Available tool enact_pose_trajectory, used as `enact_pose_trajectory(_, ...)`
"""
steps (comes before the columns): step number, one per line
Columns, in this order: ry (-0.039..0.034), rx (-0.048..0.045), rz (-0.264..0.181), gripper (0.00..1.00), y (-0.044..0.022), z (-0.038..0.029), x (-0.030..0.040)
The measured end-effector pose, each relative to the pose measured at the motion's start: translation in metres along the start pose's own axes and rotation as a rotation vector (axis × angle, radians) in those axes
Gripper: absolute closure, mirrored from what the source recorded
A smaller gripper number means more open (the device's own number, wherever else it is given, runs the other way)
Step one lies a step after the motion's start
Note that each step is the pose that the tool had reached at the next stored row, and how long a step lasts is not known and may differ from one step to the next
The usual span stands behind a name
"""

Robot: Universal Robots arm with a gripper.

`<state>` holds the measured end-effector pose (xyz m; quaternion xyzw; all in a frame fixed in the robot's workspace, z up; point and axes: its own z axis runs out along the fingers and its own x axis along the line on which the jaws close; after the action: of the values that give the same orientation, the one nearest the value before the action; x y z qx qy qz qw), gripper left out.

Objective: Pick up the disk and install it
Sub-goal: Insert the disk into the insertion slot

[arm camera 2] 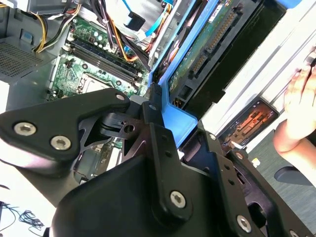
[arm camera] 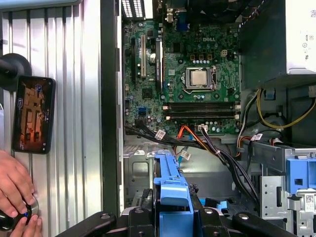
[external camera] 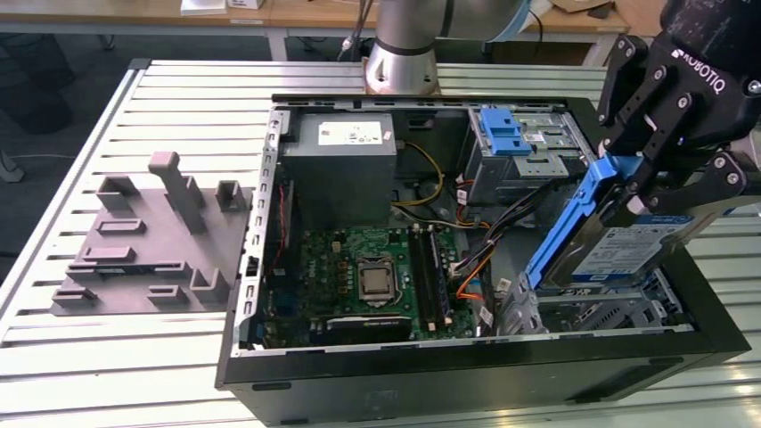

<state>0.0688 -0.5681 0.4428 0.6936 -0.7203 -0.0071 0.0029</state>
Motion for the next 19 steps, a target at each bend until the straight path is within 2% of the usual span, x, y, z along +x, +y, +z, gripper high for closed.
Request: enact_pose_trajectory(19, 0.0001, 0.0000, 0.000, 0.63, -0.0024, 0.0066, -0.0002)
